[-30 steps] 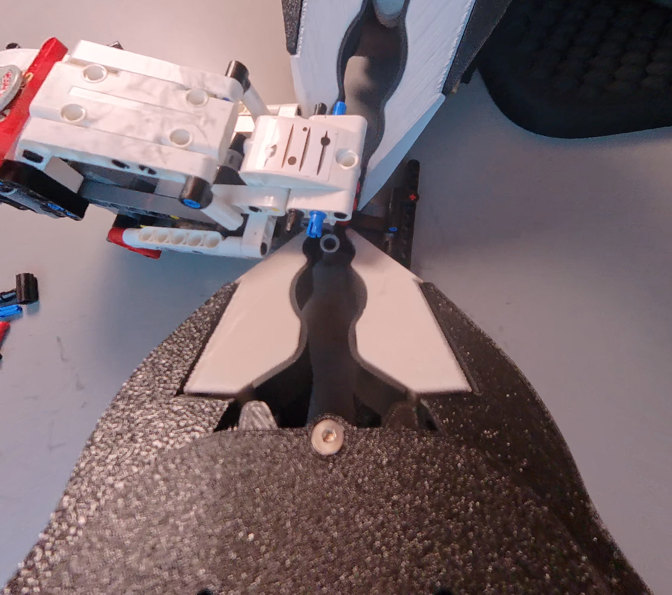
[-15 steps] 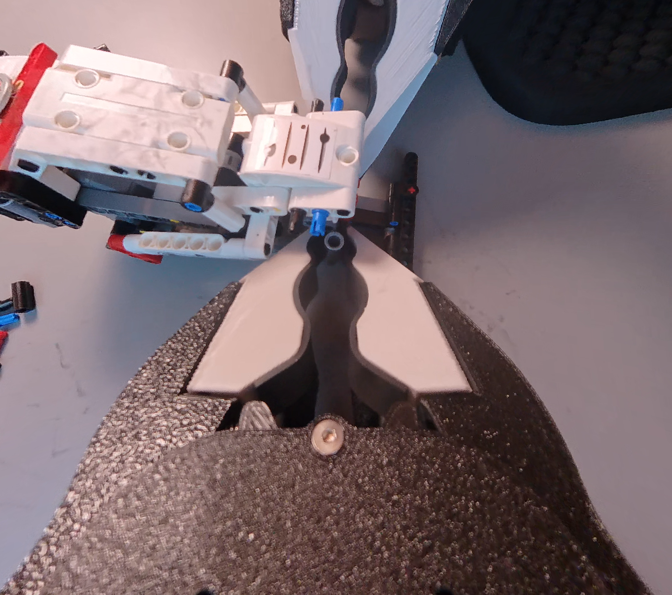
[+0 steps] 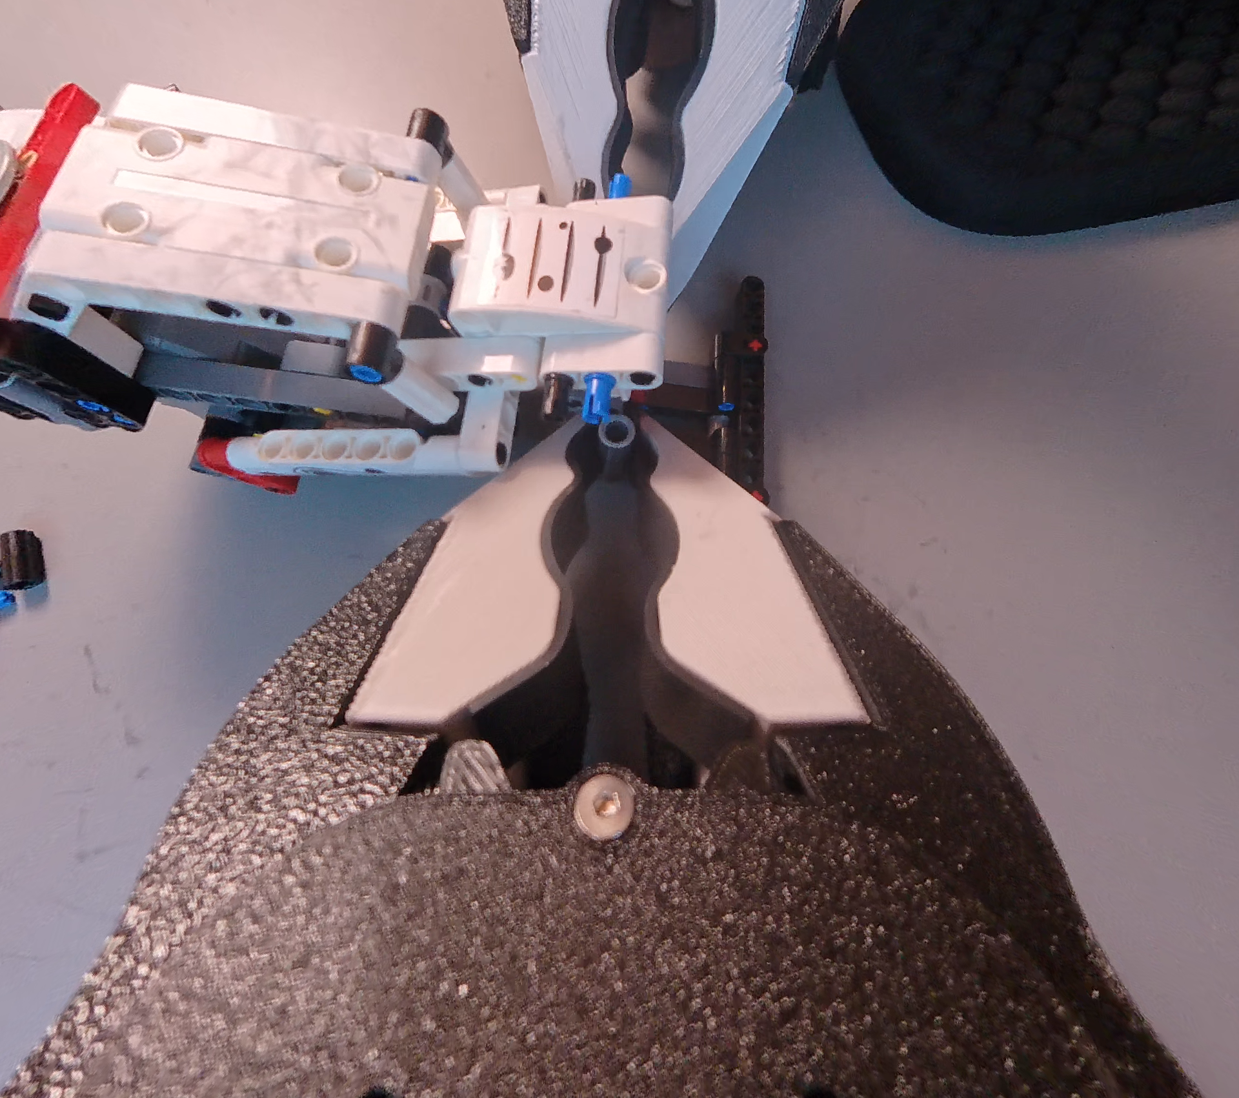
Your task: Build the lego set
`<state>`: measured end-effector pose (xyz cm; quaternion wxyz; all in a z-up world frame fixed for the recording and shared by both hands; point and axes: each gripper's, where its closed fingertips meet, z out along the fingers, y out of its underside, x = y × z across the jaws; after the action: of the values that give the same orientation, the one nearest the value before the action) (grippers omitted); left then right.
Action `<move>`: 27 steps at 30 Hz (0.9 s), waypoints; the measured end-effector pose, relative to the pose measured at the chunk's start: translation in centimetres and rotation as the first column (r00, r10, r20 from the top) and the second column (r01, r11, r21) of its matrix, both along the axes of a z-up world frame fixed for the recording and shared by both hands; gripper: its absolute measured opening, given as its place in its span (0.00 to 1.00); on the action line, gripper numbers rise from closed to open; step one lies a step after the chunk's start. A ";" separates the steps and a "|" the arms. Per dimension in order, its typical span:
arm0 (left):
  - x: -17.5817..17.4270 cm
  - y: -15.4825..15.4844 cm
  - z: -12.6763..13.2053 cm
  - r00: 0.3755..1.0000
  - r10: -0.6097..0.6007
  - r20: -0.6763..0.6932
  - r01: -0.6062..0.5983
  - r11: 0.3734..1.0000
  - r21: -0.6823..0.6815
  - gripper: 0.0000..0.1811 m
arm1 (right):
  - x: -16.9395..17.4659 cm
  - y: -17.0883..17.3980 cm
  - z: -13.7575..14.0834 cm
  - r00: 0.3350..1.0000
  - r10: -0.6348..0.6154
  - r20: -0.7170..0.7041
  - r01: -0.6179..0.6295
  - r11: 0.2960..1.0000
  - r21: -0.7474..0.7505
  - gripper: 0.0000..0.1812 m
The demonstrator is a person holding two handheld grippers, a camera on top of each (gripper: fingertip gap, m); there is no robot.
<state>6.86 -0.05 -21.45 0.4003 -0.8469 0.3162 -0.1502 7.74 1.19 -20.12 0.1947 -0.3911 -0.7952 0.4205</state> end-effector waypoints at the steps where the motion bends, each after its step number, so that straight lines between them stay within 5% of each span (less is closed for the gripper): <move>1: 0.0 0.0 0.0 1.000 0.000 0.001 0.000 1.000 0.000 0.04 | 0.0 0.0 0.0 1.000 0.000 0.000 0.000 1.000 -0.001 0.03; 27: -1.5 -1.2 0.9 1.000 0.020 0.004 -0.020 1.000 0.012 0.07 | 0.5 1.2 0.5 0.998 -0.049 -0.032 0.050 0.998 0.045 0.07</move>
<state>5.41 -1.25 -20.56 0.4075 -0.8472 0.3081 -0.1460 8.23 2.39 -19.67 0.2262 -0.3996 -0.7917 0.4030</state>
